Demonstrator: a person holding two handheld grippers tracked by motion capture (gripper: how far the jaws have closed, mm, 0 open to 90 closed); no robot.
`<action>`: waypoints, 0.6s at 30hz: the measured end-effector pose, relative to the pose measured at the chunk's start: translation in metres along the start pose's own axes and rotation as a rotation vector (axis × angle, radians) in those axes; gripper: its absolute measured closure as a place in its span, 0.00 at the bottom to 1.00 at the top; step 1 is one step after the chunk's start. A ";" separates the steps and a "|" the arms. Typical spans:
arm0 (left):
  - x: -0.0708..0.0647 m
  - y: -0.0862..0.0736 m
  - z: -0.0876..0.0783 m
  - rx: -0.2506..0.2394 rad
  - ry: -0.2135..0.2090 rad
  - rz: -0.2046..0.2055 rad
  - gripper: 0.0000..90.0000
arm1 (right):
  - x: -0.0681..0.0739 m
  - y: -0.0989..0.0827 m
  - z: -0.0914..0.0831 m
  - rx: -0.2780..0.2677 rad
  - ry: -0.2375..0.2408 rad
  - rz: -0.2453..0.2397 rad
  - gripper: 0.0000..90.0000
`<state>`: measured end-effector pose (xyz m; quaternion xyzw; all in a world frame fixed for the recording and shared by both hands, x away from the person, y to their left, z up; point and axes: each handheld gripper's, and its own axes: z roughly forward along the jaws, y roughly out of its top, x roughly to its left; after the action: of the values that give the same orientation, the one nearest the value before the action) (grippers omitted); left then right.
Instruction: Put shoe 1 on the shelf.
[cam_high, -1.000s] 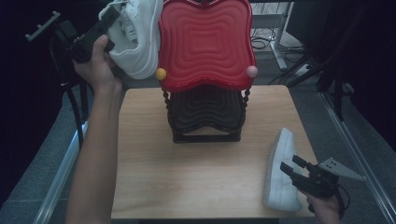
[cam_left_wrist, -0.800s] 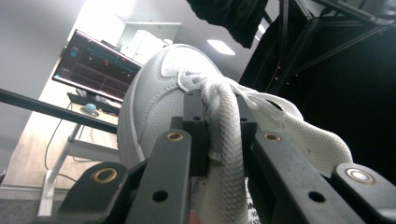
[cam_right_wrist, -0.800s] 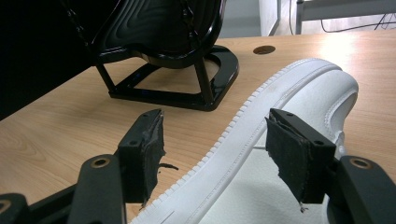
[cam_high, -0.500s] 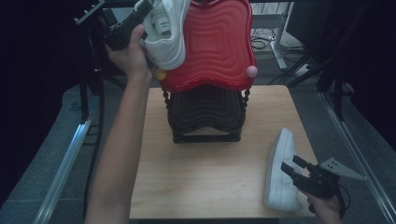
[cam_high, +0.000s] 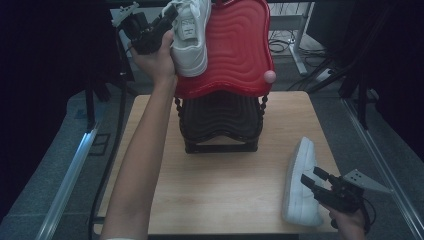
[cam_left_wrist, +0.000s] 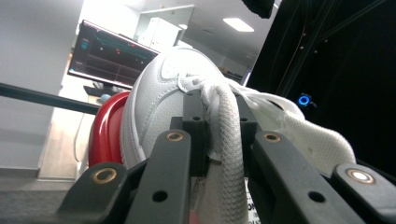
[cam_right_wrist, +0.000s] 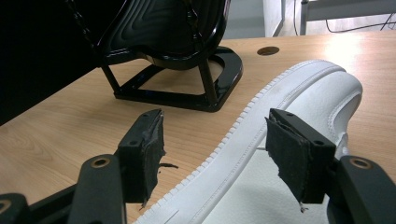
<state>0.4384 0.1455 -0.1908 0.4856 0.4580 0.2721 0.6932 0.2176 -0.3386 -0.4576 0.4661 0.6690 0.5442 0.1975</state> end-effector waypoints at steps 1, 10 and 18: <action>0.000 -0.001 0.001 0.006 0.005 0.005 0.90 | 0.000 0.000 0.000 -0.001 -0.001 0.000 0.41; -0.006 -0.014 0.005 0.024 0.025 0.083 0.90 | 0.001 0.000 0.000 0.001 0.008 -0.003 0.41; -0.012 -0.023 0.002 0.026 0.042 0.132 0.83 | 0.002 0.001 -0.001 -0.005 0.011 -0.009 0.41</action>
<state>0.4338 0.1263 -0.2074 0.5180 0.4430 0.3214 0.6573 0.2167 -0.3376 -0.4557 0.4597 0.6709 0.5474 0.1973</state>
